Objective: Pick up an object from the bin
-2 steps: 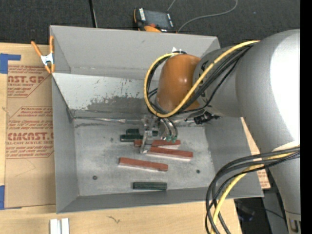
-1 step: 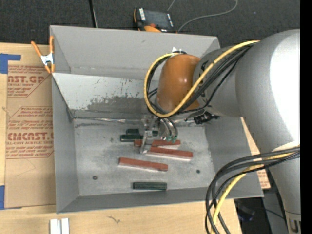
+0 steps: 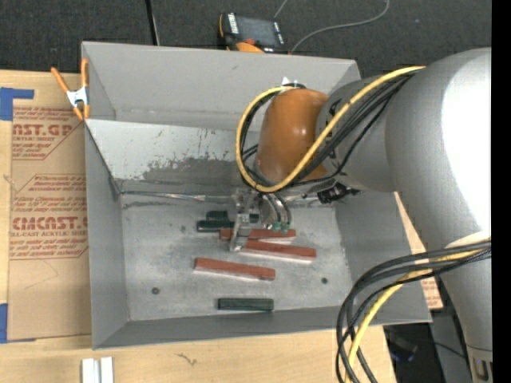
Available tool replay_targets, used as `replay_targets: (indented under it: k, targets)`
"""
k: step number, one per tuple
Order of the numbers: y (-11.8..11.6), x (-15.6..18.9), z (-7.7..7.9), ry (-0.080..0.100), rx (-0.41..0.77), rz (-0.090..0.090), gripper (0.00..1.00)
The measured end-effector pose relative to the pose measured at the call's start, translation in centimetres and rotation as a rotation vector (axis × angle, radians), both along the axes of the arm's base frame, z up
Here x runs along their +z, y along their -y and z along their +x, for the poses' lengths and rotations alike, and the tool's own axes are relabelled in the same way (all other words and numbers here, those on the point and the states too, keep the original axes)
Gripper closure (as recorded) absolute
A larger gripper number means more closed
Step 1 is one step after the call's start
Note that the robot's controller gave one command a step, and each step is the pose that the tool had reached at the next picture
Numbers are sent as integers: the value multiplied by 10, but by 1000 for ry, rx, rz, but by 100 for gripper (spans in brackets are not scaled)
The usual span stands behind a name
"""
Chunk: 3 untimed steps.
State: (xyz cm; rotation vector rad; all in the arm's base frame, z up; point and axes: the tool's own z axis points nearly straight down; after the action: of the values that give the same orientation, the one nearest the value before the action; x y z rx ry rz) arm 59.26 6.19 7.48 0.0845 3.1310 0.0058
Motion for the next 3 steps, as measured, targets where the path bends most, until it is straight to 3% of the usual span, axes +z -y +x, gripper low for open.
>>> replay_targets:
  k: [3]
  targets:
    - [0, 0, 0, 0, 0, 0, 100]
